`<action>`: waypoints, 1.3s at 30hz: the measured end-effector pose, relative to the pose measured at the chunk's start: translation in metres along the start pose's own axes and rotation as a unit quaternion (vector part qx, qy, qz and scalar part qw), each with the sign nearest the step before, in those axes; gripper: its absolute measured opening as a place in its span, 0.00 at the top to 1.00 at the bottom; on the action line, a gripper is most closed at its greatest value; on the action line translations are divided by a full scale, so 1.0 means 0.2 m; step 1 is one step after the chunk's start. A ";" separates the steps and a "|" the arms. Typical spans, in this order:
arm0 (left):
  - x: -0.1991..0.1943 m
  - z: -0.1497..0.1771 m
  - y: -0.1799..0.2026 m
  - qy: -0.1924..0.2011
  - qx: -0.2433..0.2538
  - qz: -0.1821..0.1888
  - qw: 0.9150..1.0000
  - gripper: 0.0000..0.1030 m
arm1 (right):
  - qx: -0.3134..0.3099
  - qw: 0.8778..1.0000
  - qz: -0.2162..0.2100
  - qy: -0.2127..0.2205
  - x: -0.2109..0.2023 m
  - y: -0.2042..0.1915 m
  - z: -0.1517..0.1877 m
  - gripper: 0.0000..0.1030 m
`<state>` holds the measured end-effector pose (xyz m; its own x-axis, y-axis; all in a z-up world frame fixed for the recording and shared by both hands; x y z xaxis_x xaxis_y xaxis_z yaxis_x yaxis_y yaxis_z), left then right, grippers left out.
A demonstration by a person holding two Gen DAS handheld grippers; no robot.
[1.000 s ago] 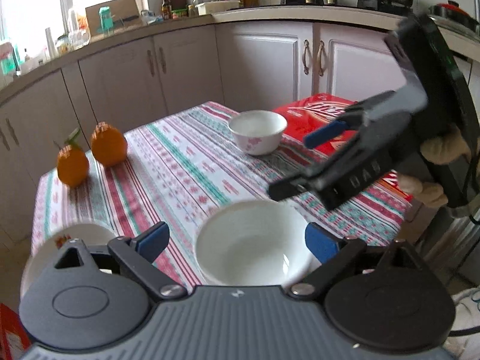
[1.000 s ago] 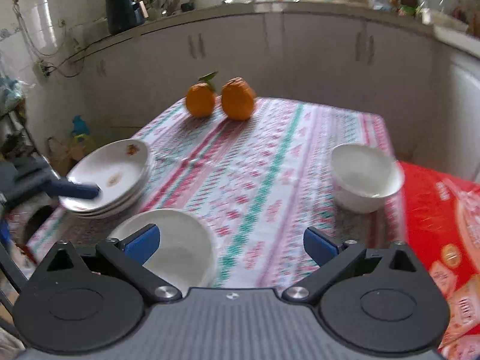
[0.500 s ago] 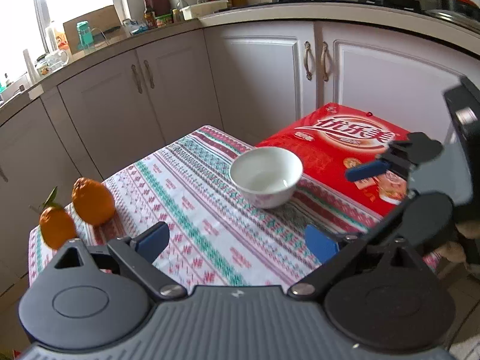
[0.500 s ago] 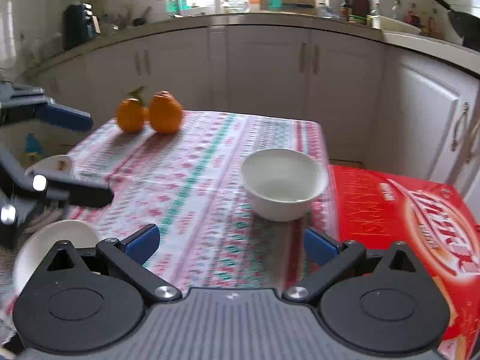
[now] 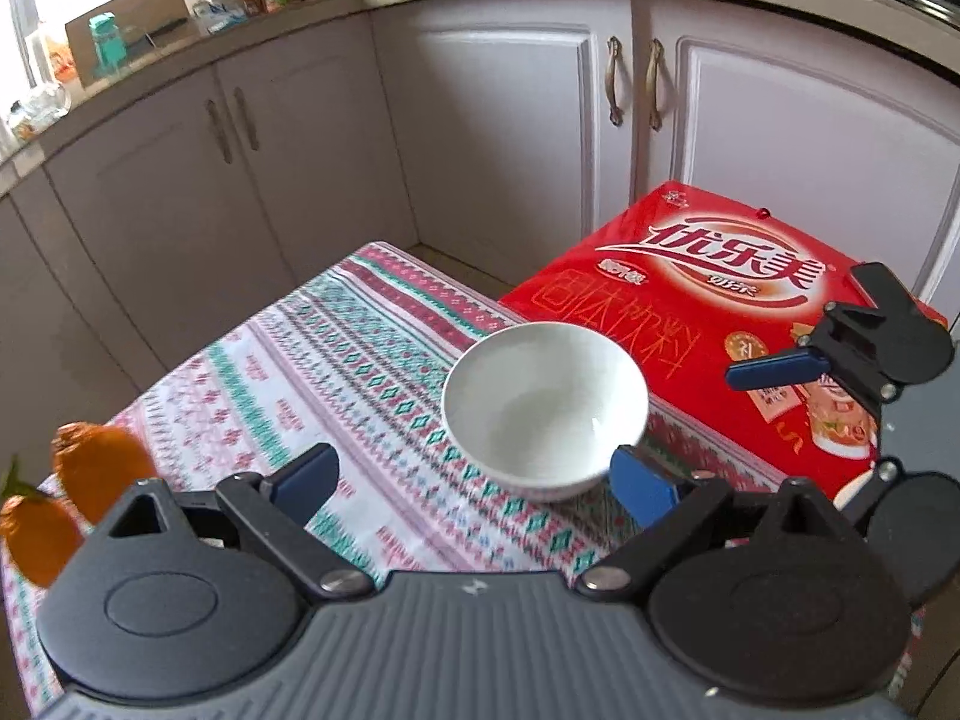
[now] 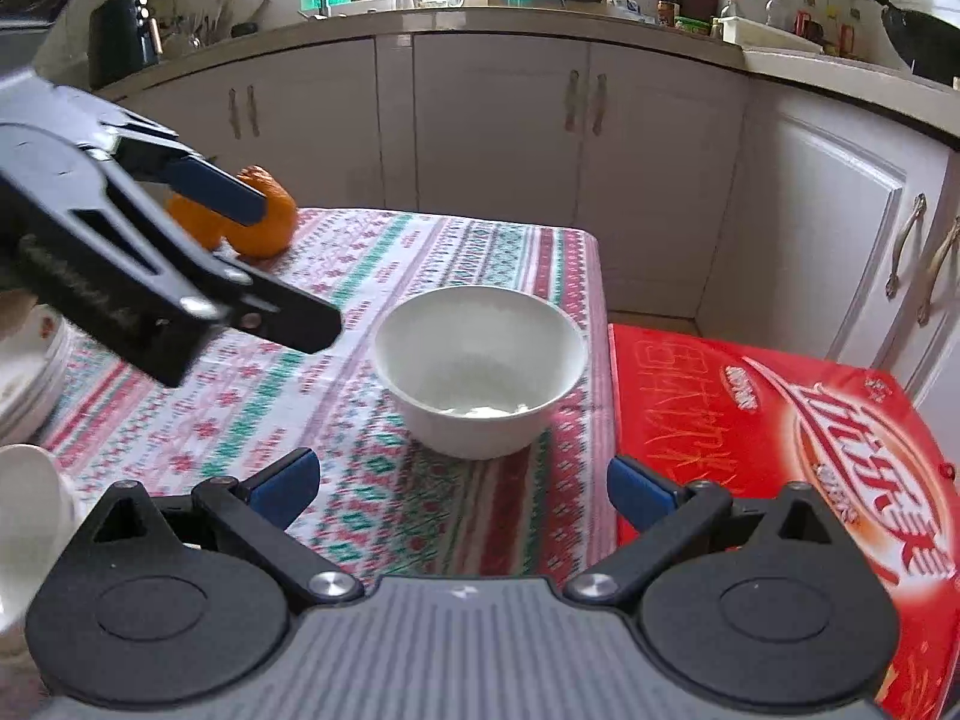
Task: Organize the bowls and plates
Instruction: 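Move the left gripper to the nested white bowls and grasp their rim, then lift the nested bowls with the left gripper and carry them toward the third bowl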
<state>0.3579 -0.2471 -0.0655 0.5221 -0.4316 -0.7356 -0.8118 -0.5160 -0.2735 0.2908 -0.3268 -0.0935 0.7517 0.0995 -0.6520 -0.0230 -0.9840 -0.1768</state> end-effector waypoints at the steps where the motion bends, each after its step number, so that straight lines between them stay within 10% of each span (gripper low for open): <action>1: 0.04 -0.01 0.00 -0.001 0.000 0.005 1.000 0.07 | 0.000 1.000 -0.004 0.000 0.01 0.01 -0.01 0.00; 23: 0.44 -0.05 -0.04 -0.027 -0.024 0.078 0.996 0.43 | -0.039 0.999 -0.034 -0.009 0.24 -0.01 -0.06 0.13; 39: 0.46 -0.08 -0.01 -0.027 0.004 0.096 0.995 0.46 | -0.046 0.999 -0.024 -0.003 0.26 0.00 -0.07 0.18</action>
<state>0.4124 -0.2980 -0.1233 0.3419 -0.4817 -0.8069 -0.8975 -0.4220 -0.1283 0.3391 -0.3234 -0.1162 0.7469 0.1484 -0.6481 0.0746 -0.9873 -0.1400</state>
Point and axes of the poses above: each gripper's, at about its wrist camera, not at the fingertips, and x roughly the way its jaws point, y to its right, z to its underside, the point moved 9 cm from there along x, roughly the way its jaws point, and after that the axes turned 13 degrees about x, right-handed, at the moved point
